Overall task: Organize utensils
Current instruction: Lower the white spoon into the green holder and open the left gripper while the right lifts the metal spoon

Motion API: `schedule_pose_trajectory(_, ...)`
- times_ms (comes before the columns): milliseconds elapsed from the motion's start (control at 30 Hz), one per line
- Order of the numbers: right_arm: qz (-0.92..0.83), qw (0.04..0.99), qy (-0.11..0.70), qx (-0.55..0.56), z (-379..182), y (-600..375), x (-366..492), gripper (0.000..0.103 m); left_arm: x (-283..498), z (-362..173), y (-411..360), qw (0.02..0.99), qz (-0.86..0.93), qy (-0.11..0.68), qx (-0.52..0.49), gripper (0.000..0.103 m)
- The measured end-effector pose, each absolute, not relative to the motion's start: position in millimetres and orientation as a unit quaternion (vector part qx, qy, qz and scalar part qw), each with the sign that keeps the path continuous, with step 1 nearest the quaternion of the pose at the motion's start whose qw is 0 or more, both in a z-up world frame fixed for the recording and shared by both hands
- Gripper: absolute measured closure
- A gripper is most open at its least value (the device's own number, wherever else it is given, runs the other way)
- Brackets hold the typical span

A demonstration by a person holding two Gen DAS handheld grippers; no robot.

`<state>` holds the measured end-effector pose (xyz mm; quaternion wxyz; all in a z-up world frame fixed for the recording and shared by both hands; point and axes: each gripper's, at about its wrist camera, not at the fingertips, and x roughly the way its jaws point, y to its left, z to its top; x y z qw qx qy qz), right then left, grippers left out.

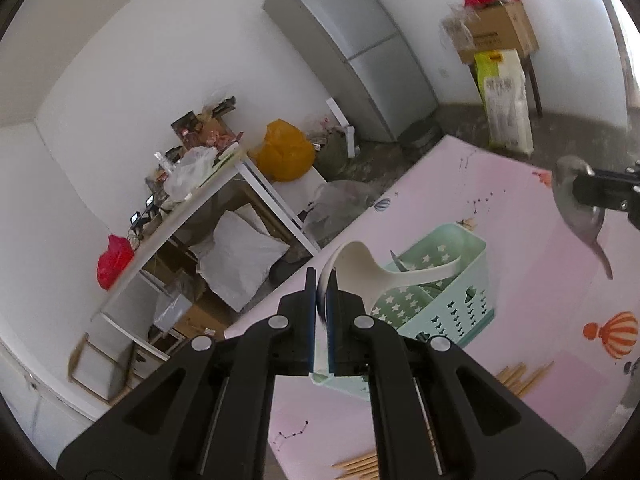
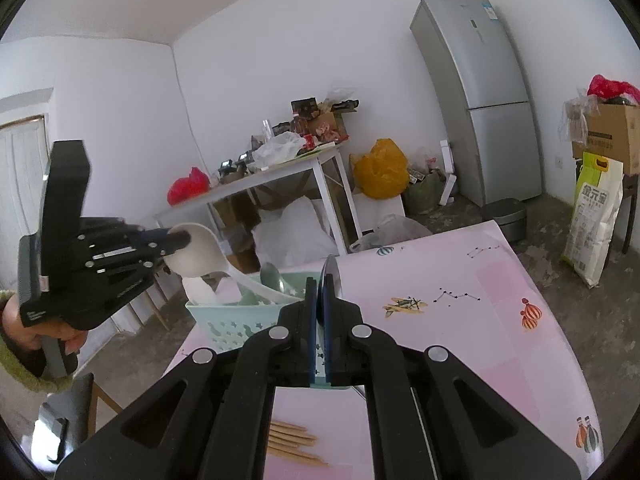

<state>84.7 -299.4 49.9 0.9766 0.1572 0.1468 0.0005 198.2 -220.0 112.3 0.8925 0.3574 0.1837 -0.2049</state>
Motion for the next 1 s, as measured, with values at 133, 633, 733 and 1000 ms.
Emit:
schedule_pose_trajectory(133, 0.009, 0.974, 0.146, 0.173, 47, -303, 86, 0.100, 206, 110, -232, 0.882, -0.231, 0.212, 0.352, 0.098)
schedule_pose_trajectory(633, 0.037, 0.962, 0.146, 0.227, 39, -324, 88, 0.100, 211, 129, -195, 0.914, -0.344, 0.184, 0.114, 0.052)
schedule_pose_trajectory(733, 0.051, 0.962, 0.143, 0.228, 44, -320, 91, 0.100, 203, 124, -165, 0.928, -0.315, 0.182, 0.087, 0.045)
schedule_pose_trajectory(1000, 0.145, 0.952, 0.118, 0.241, 73, -300, 116, 0.100, 180, 71, -65, 0.941, -0.229, 0.248, -0.030, 0.036)
